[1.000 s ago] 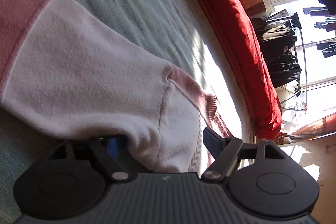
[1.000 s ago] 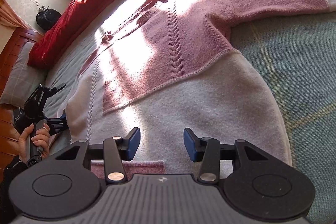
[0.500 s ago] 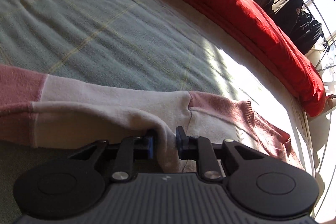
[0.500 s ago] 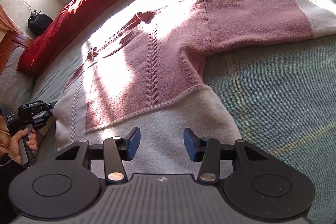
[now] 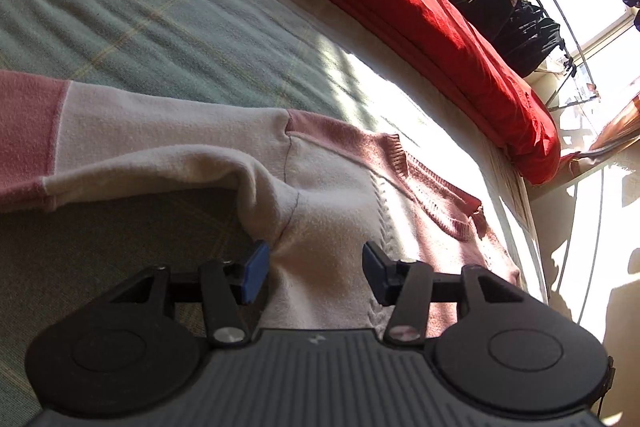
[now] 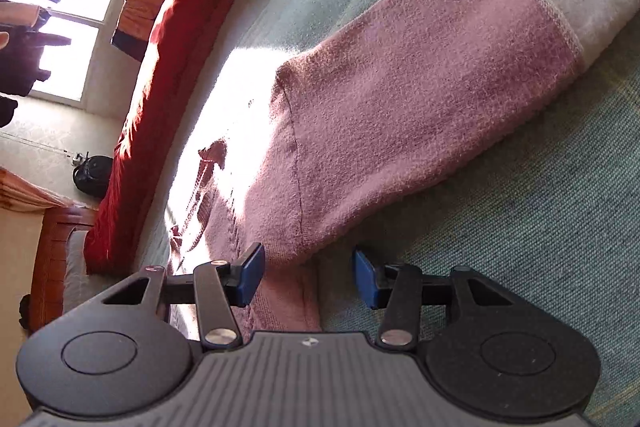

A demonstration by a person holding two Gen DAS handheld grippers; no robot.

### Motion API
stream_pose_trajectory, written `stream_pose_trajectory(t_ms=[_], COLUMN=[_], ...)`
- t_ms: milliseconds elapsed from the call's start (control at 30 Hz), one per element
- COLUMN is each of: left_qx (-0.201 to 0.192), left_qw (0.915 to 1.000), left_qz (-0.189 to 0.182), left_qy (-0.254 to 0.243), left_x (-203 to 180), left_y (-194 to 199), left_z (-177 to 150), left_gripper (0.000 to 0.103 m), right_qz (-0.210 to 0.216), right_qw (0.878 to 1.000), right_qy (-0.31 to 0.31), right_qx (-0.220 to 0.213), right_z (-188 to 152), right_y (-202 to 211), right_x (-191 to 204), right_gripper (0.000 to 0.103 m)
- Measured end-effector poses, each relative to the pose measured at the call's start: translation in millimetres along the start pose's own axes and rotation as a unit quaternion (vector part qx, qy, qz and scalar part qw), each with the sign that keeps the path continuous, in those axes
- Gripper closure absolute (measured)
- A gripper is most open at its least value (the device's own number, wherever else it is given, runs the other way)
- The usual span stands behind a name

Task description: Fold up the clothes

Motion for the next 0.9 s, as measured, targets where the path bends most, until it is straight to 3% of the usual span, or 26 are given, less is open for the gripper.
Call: stream_pose_trajectory(t_ms=[33,100,133,267,400,467,567,633,700,767,900], left_qx=[0.001,0.007,0.009,0.011,0.025,0.032,0.04,0.043,0.042,0.043,0.064], left_qw=[1.0,0.9999,0.9997,0.9973,0.9922,0.9896,0.9831,0.9788,0.9786,0.9784,0.9776], left_qz=[0.004,0.009,0.014,0.04,0.07,0.078,0.092,0.093,0.067,0.037,0.001], left_qy=[-0.004,-0.009,-0.015,-0.061,-0.101,-0.117,-0.153,-0.177,-0.19,-0.199,-0.2], left_x=[-3,-7,-8,-15,-20,-24,-33,-42,-58,-74,-98], left_y=[-4,-12,-15,-22,-29,-23,-4,10,18,24,12], left_z=[-2,-3,-3,-2,-5,-8,-12,-16,-19,-23,-41], left_gripper=[0.052,0.052,0.052,0.052,0.052,0.052,0.052,0.051,0.044,0.036,0.036], right_qz=[0.006,-0.015,-0.027,-0.077,-0.137,-0.149,-0.162,-0.146,-0.108,-0.078,-0.055], right_qw=[1.0,0.999,0.998,0.984,0.964,0.961,0.961,0.964,0.969,0.973,0.977], right_qy=[-0.004,0.026,0.047,0.152,0.224,0.233,0.223,0.224,0.22,0.216,0.198], right_qx=[-0.009,-0.025,-0.033,-0.057,-0.028,-0.018,-0.022,-0.017,-0.005,0.017,0.053], right_z=[2,5,6,22,22,16,8,-1,-15,-30,-63], right_y=[-2,-4,-4,2,-9,-3,23,41,47,37,3], right_x=[-2,0,3,26,36,39,46,55,68,78,78], right_gripper=[0.058,0.088,0.09,0.09,0.085,0.079,0.079,0.075,0.064,0.063,0.063])
Point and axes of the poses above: each gripper's, at about its wrist camera, not at the fingertips, and y roughly against the way its jaws point, x to its left, z to its top, the point moved 6 cm from there along -y, roughly the way its jaws point, and after that the axes turned 2 degrees about -x, right-handed, at the moved point
